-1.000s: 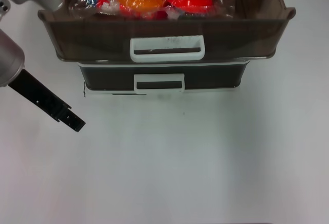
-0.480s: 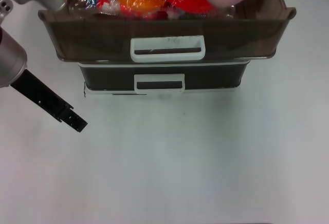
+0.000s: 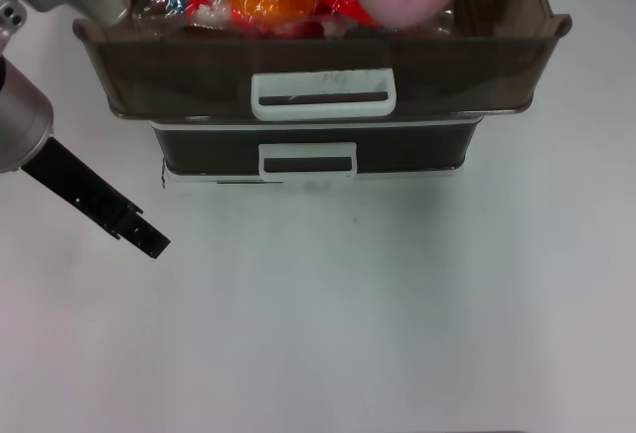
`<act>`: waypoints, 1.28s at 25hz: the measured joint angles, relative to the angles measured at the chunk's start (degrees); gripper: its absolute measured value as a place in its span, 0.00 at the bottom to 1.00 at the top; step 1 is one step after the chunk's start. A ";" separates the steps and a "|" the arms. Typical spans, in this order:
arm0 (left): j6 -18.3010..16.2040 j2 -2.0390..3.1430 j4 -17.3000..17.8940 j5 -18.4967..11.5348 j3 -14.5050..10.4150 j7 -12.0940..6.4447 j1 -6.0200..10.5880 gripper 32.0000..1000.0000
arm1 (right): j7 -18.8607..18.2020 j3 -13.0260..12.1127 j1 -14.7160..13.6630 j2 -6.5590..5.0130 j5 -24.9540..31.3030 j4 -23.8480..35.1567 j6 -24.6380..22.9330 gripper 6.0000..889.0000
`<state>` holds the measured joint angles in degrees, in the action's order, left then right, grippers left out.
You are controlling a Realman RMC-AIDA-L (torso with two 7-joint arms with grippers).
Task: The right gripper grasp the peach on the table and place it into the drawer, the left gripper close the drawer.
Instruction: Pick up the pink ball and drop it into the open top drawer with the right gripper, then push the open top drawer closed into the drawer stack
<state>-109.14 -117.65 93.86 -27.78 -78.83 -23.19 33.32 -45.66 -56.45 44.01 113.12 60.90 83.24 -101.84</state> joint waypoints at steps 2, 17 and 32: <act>0.12 -0.03 0.00 0.00 0.01 -0.11 -0.32 0.81 | -0.04 -0.01 -0.11 0.27 0.00 0.18 0.89 0.08; 0.60 -0.04 0.00 0.00 0.00 -0.10 -0.54 0.81 | -0.21 0.41 -0.17 0.19 0.03 -0.04 1.62 0.52; 0.54 -0.01 0.00 0.00 -0.08 -0.03 -0.63 0.81 | 0.07 0.12 -0.47 0.07 0.10 0.19 1.93 0.97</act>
<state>-108.60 -117.66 93.87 -27.78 -78.92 -23.23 32.69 -45.58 -56.33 43.53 113.19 61.00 83.42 -99.92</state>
